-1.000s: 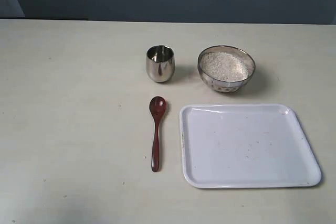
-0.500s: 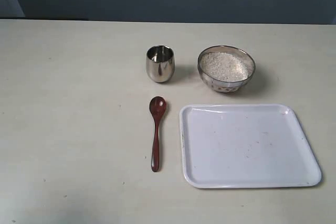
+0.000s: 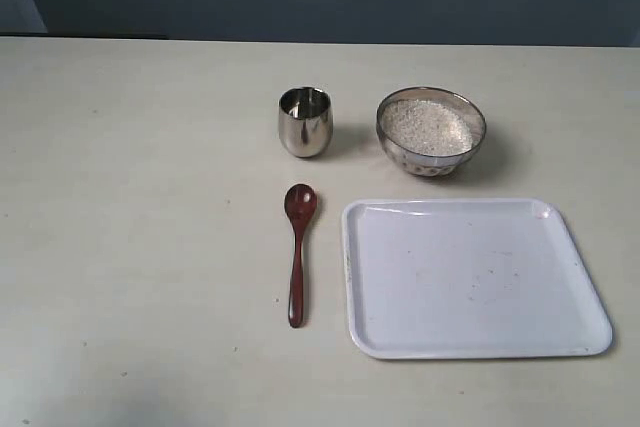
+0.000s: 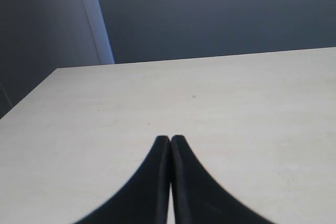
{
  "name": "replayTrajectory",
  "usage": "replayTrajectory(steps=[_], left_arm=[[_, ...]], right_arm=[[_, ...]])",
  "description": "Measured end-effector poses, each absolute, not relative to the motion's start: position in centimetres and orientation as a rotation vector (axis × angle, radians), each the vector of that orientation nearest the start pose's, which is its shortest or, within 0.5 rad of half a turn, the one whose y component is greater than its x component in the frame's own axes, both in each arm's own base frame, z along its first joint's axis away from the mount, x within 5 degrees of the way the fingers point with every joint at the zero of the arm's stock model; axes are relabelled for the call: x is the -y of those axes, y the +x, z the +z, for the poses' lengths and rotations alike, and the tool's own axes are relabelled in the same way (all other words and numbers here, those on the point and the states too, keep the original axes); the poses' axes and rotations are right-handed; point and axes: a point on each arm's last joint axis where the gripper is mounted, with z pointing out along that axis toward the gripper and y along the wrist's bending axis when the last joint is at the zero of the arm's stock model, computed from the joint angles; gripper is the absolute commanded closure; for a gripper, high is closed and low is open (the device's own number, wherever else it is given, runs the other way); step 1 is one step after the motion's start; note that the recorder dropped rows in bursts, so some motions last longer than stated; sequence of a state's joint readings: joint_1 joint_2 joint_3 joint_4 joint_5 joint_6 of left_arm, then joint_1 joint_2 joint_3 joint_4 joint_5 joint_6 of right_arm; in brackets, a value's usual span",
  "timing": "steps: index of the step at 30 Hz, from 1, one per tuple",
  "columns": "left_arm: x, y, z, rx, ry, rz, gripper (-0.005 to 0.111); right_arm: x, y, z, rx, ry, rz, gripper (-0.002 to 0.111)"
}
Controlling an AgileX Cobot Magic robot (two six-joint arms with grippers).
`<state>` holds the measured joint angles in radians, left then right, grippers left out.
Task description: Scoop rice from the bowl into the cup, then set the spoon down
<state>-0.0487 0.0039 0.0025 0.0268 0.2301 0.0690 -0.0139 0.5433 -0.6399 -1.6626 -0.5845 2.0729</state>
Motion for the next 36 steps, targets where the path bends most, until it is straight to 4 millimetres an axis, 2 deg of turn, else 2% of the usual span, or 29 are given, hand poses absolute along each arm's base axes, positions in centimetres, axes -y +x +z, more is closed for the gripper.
replayTrajectory(steps=[4, 8, 13, 17, 20, 23, 26, 29, 32, 34, 36], left_arm=[[0.2, 5.6, 19.1, -1.716, 0.119, 0.040, 0.106], [0.2, 5.6, 19.1, -1.716, 0.119, 0.040, 0.106], [0.2, 5.6, 19.1, -1.716, 0.119, 0.040, 0.106], [0.2, 5.6, 19.1, -1.716, 0.119, 0.040, 0.106], [0.2, 5.6, 19.1, -1.716, 0.119, 0.040, 0.106], [0.2, 5.6, 19.1, -1.716, 0.119, 0.040, 0.106], [0.2, 5.6, 19.1, -1.716, 0.119, 0.040, 0.106], [0.2, 5.6, 19.1, -1.716, 0.119, 0.040, 0.106], [0.2, 5.6, 19.1, -1.716, 0.119, 0.040, 0.106], [0.2, 5.6, 19.1, -1.716, 0.119, 0.040, 0.106], [0.2, 5.6, 19.1, -1.716, 0.119, 0.040, 0.106]], right_arm=[[-6.5, 14.6, 38.6, -1.673, -0.372, 0.886, 0.109], [-7.2, 19.8, 38.3, -1.776, -0.386, 0.937, 0.109], [-6.9, 26.0, 37.2, -1.831, -0.194, 0.772, 0.109], [-6.2, 29.1, 35.3, -1.849, -0.038, 0.527, 0.109], [-5.5, 30.3, 34.4, -1.830, -0.054, 0.248, 0.109], [-4.9, 31.3, 33.5, -1.820, -0.157, -0.073, 0.109], [-4.3, 31.7, 32.4, -1.885, -0.207, -0.233, 0.109], [-4.1, 31.5, 30.8, -2.028, -0.236, -0.268, 0.109], [-5.1, 30.9, 28.7, -2.221, -0.362, -0.257, 0.109], [-6.7, 30.3, 27.3, -2.329, -0.492, -0.181, 0.109], [-9.3, 29.3, 26.3, -2.401, -0.590, -0.031, 0.109]])
